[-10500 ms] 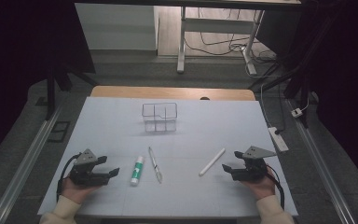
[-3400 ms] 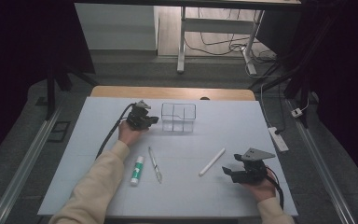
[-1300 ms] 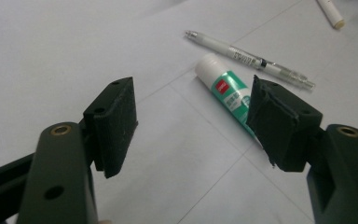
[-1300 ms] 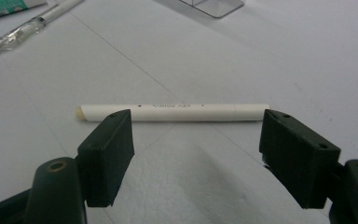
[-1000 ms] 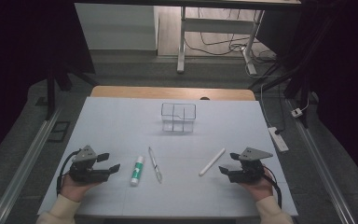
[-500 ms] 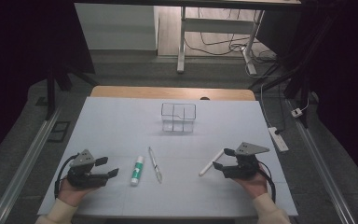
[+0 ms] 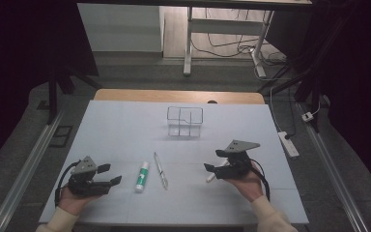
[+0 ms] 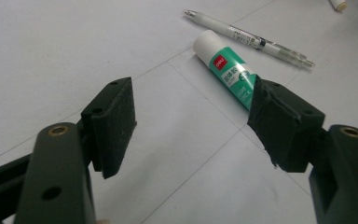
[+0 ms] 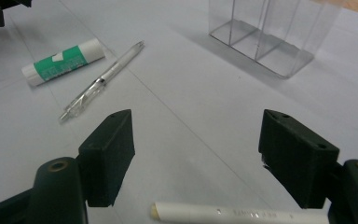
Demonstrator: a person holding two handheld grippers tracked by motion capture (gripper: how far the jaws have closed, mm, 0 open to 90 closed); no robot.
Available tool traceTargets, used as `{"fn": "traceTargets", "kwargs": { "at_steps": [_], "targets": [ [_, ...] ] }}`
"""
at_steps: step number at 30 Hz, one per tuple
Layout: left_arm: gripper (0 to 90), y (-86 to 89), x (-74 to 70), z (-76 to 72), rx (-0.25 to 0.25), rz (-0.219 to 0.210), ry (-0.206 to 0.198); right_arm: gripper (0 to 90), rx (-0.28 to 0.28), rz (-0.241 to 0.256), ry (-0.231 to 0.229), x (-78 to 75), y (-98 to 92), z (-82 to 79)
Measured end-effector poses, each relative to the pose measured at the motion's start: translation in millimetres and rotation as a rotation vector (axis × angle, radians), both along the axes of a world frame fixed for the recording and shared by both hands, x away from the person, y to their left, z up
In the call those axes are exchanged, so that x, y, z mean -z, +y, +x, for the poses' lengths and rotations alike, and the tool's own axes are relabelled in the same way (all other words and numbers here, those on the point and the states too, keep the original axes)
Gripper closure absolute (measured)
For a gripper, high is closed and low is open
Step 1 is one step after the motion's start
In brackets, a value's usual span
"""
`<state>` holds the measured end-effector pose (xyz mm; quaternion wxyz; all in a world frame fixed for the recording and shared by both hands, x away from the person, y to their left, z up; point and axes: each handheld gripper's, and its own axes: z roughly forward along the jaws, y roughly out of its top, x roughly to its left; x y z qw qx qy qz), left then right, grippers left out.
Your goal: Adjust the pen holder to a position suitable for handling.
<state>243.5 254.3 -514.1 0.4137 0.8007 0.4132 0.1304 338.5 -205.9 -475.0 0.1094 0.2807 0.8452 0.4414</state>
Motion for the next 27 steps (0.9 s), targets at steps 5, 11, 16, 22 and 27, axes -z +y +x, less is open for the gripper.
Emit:
{"fn": "traceTargets", "kwargs": {
  "at_steps": [5,11,16,22,27],
  "targets": [
    [31.8,0.9,0.8,-0.9,0.004,0.001,-0.001,26.2,-0.025,-0.007,0.015,0.2,15.8,2.6],
    [31.8,3.0,0.1,-2.6,0.005,-0.017,0.0,26.3,-0.047,-0.012,0.009,-5.7,30.0,2.6],
    [31.4,4.1,1.8,-0.3,0.004,-0.032,0.015,26.3,-0.056,0.001,0.011,-12.1,36.8,5.9],
    [31.6,7.7,0.9,-7.2,-0.021,-0.045,0.022,26.3,-0.054,0.016,0.057,-14.8,49.1,19.9],
    [31.6,9.6,-0.6,-13.6,-0.049,-0.041,0.022,26.4,-0.105,0.0,0.065,-20.1,68.9,25.9]
  ]
}}
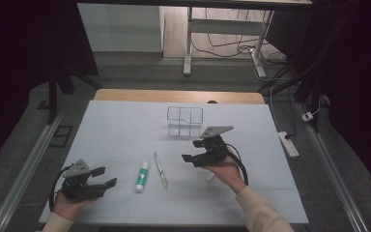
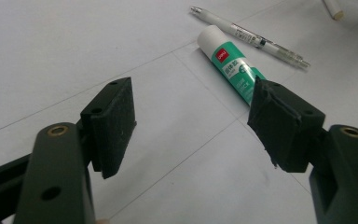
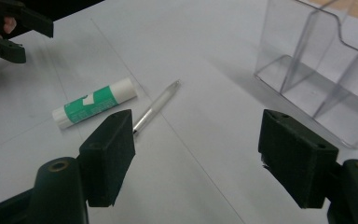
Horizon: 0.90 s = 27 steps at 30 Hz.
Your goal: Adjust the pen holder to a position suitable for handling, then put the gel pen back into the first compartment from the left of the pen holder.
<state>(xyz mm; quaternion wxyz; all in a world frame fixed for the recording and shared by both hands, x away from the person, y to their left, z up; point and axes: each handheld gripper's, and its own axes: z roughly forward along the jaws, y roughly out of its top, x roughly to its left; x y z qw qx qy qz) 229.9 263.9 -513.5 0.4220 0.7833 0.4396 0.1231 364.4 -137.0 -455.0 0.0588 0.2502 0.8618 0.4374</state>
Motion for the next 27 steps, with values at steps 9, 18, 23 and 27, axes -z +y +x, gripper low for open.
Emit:
{"fn": "traceTargets", "kwargs": {
  "at_steps": [9,18,23,27],
  "targets": [
    [31.6,-0.2,1.9,2.6,0.025,0.007,-0.001,26.4,-0.033,-0.044,0.039,13.7,17.6,6.3],
    [31.4,-2.8,1.2,14.0,0.041,0.007,-0.001,26.4,-0.037,-0.062,0.038,14.1,35.9,5.3],
    [31.4,-0.7,0.6,12.3,0.032,0.007,-0.007,26.5,-0.05,-0.071,0.04,16.3,43.8,3.8],
    [31.4,0.4,0.5,11.2,0.029,0.012,-0.008,26.6,-0.069,-0.099,0.055,21.8,55.9,2.6]
  ]
}}
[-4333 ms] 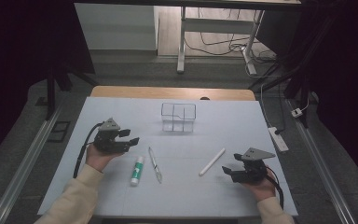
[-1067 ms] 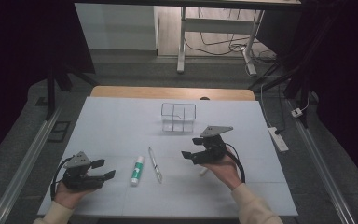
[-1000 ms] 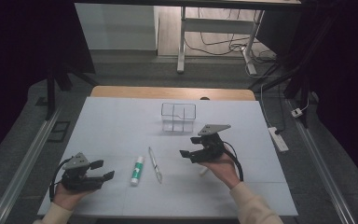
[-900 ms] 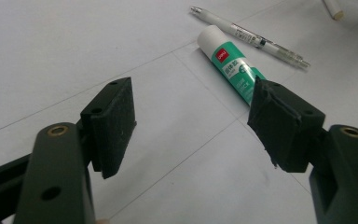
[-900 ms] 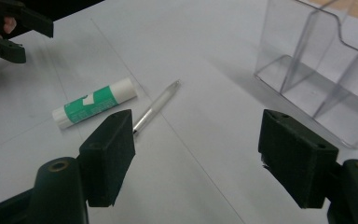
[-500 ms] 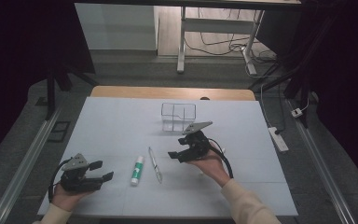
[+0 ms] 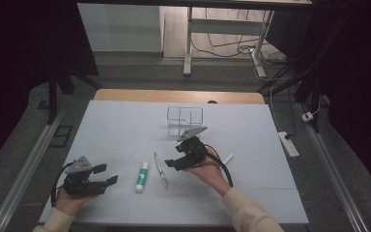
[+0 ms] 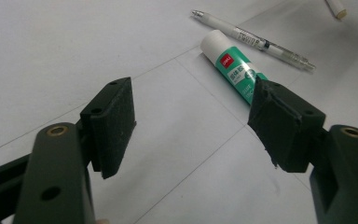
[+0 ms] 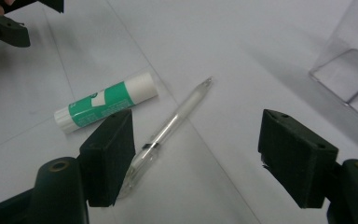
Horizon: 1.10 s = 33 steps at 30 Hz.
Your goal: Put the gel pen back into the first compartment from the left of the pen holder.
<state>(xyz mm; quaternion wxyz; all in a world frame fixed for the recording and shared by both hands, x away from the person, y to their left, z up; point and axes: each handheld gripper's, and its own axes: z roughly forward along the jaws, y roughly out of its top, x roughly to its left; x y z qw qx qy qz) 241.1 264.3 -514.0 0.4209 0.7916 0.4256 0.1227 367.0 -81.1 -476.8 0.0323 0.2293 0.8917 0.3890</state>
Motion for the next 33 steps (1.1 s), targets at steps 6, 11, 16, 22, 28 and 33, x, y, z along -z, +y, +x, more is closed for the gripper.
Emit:
{"fn": "traceTargets", "kwargs": {
  "at_steps": [6,11,16,22,28,33],
  "targets": [
    [31.3,0.0,1.3,0.4,0.003,0.002,0.004,26.6,-0.016,-0.035,0.015,9.6,15.0,1.2],
    [31.3,-0.1,1.5,0.5,0.004,0.004,0.003,26.9,-0.02,-0.052,0.023,15.0,27.8,2.0],
    [31.3,-0.5,2.1,1.2,0.002,0.009,0.005,27.8,-0.012,-0.068,0.028,18.5,37.7,3.8],
    [31.3,0.0,2.8,1.3,0.001,0.01,0.006,29.4,-0.005,-0.112,0.022,26.3,48.5,6.2],
    [31.3,1.1,3.9,1.7,0.001,0.01,0.007,30.5,0.012,-0.172,0.014,36.5,55.1,7.8],
    [31.3,1.1,4.5,2.2,0.002,0.014,0.009,31.8,0.027,-0.193,-0.005,40.1,58.0,8.5]
  ]
}}
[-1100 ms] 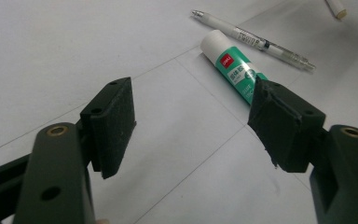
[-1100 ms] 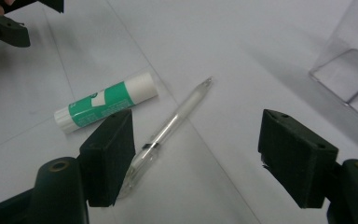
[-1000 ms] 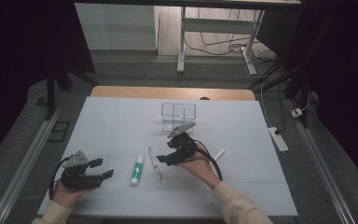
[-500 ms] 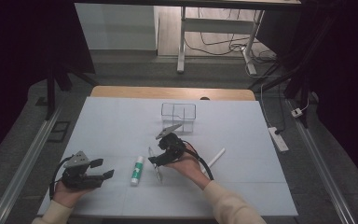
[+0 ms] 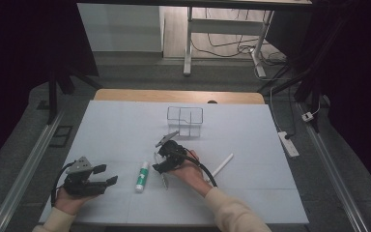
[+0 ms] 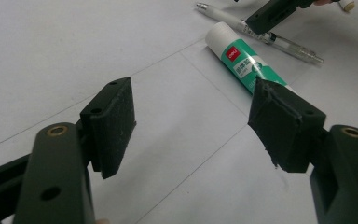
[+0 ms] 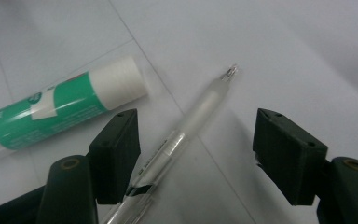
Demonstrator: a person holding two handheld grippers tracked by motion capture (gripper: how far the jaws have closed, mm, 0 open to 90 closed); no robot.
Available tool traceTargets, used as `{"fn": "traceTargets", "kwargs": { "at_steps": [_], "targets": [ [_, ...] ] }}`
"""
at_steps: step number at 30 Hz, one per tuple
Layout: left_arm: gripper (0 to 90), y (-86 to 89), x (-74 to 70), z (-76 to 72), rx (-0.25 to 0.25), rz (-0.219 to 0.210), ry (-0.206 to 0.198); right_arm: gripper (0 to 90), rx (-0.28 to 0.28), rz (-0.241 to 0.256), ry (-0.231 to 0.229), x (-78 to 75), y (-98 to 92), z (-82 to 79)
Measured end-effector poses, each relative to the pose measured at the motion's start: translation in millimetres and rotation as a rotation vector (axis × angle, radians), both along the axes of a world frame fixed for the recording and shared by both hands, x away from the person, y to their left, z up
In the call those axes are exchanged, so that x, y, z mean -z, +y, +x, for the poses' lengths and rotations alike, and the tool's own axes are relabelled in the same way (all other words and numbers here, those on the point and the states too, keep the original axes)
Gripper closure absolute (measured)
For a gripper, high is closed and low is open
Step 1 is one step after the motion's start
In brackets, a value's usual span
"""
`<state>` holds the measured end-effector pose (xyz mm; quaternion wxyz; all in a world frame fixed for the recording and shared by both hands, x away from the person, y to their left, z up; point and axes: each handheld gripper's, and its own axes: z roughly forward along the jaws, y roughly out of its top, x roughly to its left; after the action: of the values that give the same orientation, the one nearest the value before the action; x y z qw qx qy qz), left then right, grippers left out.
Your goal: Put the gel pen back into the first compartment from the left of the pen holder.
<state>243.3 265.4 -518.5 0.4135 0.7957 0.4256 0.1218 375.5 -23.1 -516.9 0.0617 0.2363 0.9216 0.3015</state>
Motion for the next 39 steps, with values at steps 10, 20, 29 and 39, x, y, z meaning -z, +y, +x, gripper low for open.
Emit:
{"fn": "traceTargets", "kwargs": {
  "at_steps": [10,20,29,39],
  "targets": [
    [31.3,0.1,0.6,0.3,0.0,0.001,0.0,38.2,-0.013,-0.049,-0.027,6.5,6.4,-2.0],
    [31.3,0.4,0.8,-0.6,-0.002,0.004,-0.001,68.1,0.005,-0.075,-0.013,1.4,3.5,-0.5],
    [31.3,0.3,1.3,-0.7,-0.002,0.008,-0.001,79.1,0.05,-0.102,-0.016,-1.1,-3.1,4.9],
    [31.3,1.6,2.1,-0.4,-0.004,0.007,0.001,79.2,0.061,-0.064,-0.042,-10.1,-12.4,8.2]
  ]
}}
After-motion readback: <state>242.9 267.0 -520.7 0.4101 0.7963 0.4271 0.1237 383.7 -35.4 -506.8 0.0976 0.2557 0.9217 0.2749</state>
